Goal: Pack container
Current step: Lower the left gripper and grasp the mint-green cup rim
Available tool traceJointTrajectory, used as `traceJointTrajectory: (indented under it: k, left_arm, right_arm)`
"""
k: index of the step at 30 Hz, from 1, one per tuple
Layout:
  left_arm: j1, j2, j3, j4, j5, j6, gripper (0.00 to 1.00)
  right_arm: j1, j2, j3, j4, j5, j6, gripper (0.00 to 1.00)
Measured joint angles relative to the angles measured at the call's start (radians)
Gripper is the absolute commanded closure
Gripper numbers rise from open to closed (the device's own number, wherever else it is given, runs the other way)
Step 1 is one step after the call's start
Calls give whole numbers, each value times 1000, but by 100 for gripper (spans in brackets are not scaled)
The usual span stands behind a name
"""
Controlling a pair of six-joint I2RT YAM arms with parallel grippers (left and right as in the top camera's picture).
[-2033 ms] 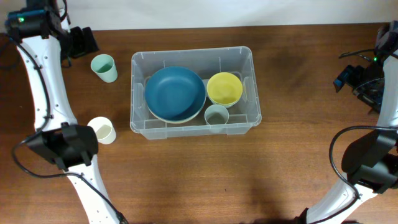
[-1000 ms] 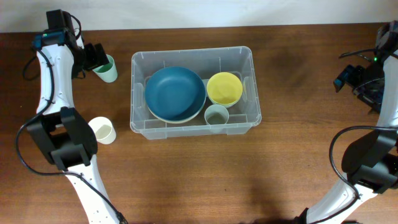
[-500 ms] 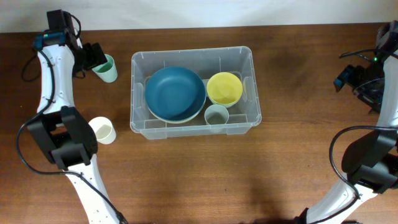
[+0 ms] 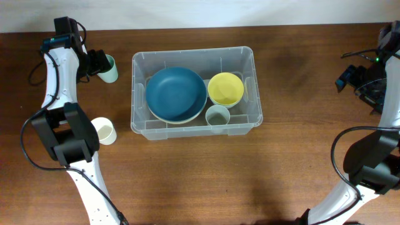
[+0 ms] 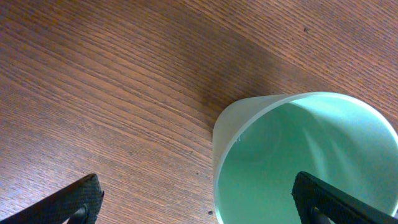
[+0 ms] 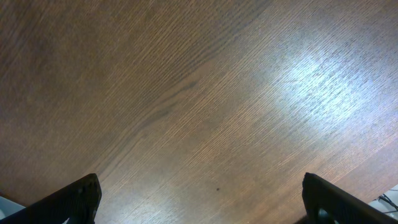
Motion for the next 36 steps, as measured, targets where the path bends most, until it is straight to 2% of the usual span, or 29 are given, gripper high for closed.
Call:
traceJointTrajectory:
  k: [7,10,14,18,21,25,28,33,36]
  left_arm:
    - [0,31,0,-1,0,-3,1]
    - [0,53,-1,0,0,-4,17]
    - [0,60,-1,8,0,-12,32]
    - [0,60,-1,19,0,-17,57]
    - [0,60,-1,26,0,-19,65]
    - [0,60,3,24,0,-19,70]
    - [0,63,45,-7,0,-18,83]
    - [0,64,227,-108,0,-20,98]
    - [0,64,357,-173,0,-19,99]
  right_arm:
    - [0,0,0,0,0,0,1]
    - [0,0,0,0,0,0,1]
    - [0,0,0,0,0,0,1]
    - [0,0,0,0,0,0,1]
    - [0,0,0,0,0,0,1]
    - [0,0,0,0,0,0,1]
    - [0,0,0,0,0,0,1]
    - [0,0,0,0,0,0,1]
    - [0,0,0,0,0,0,1]
